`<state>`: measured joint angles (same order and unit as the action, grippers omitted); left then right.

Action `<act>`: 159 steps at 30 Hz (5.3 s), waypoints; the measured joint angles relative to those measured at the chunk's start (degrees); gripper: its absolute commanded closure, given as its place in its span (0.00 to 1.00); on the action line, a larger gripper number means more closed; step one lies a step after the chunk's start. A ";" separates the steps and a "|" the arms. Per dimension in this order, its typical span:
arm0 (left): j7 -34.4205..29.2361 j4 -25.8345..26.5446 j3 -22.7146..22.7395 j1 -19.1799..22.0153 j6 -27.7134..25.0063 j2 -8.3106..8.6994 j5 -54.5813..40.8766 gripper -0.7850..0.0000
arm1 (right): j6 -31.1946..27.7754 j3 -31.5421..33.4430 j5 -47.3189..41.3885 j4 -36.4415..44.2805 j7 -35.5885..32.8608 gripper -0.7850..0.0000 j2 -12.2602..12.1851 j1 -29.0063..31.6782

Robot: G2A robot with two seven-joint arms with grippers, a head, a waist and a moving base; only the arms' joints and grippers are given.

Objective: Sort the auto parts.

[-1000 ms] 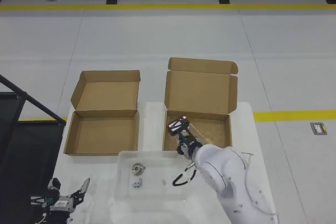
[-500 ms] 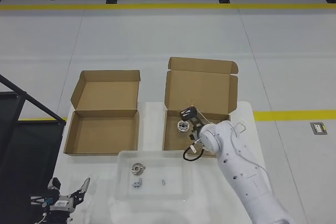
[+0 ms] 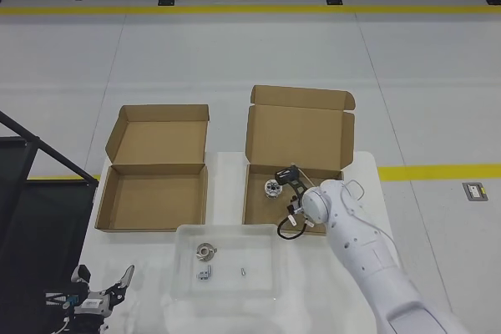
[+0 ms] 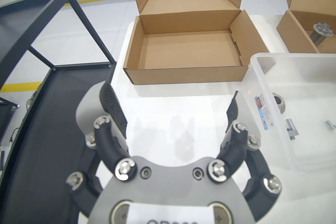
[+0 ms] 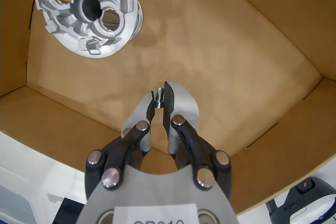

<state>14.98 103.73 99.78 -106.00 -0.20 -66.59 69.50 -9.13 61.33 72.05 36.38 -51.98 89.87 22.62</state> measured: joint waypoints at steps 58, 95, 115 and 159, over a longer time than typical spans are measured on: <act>0.00 0.00 0.00 0.00 0.00 0.00 0.00 0.00 | -2.54 -21.44 8.96 50.27 -19.28 0.72 -1.56 25.89; 0.00 0.00 0.00 0.00 0.00 0.00 0.00 0.00 | 10.12 -23.23 3.91 27.30 -18.89 0.73 5.71 18.20; 0.00 0.00 0.00 0.00 0.00 0.00 0.00 0.00 | 9.26 -19.00 1.88 26.28 -17.32 1.00 6.33 17.47; 0.00 0.00 0.00 0.00 0.00 0.00 0.00 0.00 | -24.30 11.72 -21.33 35.41 9.70 1.00 -8.60 20.88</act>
<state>14.98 103.73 99.78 -106.00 -0.20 -66.59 69.50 -33.42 73.05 50.72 71.79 -42.28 81.27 43.49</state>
